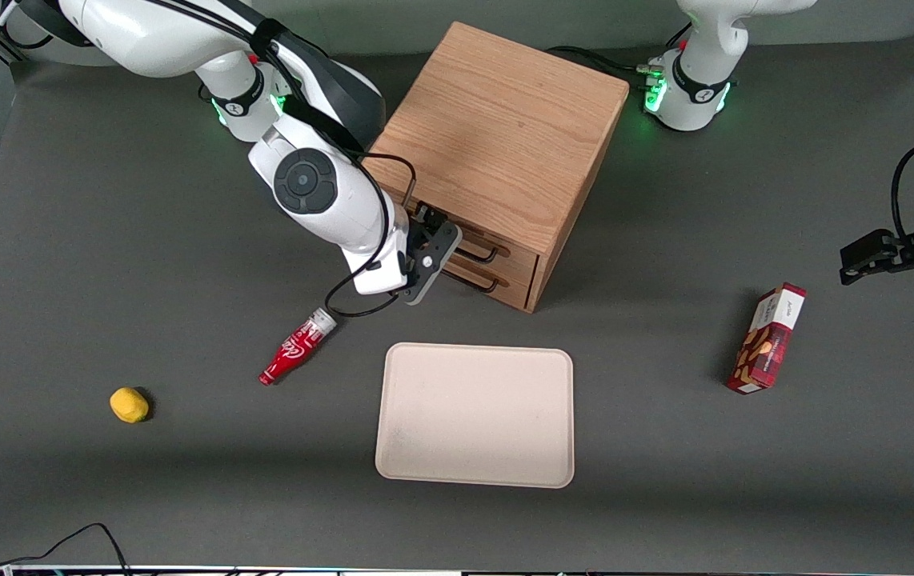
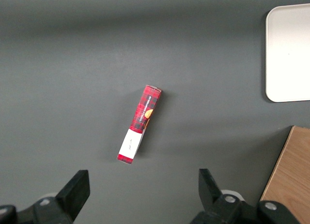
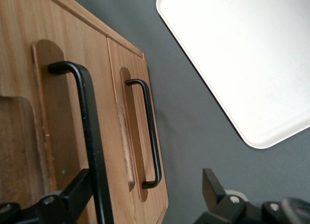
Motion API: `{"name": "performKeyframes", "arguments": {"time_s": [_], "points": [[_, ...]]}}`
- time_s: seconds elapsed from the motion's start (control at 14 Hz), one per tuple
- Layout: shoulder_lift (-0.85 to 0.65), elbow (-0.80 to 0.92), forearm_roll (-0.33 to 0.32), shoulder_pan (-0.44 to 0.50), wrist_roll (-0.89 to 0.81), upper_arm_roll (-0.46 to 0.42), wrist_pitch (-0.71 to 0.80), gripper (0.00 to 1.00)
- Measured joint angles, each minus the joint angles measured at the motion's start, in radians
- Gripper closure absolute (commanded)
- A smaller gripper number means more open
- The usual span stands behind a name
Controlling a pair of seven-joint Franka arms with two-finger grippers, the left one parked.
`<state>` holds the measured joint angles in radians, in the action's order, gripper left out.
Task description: Open upper drawer
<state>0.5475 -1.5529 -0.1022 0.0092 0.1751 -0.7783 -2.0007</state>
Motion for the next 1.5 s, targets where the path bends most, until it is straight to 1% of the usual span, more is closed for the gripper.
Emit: {"name": "performKeyframes", "arguments": {"time_s": [0.29,0.71,1.14,1.5], "points": [[0.007,0.011,0.002,0.001,0.067,0.026,-0.001,0.0],[0.032,0.075,0.002,0.005,0.152,0.132,-0.007,0.0],[0.058,0.165,0.002,0.03,0.243,0.243,-0.015,0.0],[0.086,0.217,0.002,0.031,0.268,0.31,-0.084,0.0]]}}
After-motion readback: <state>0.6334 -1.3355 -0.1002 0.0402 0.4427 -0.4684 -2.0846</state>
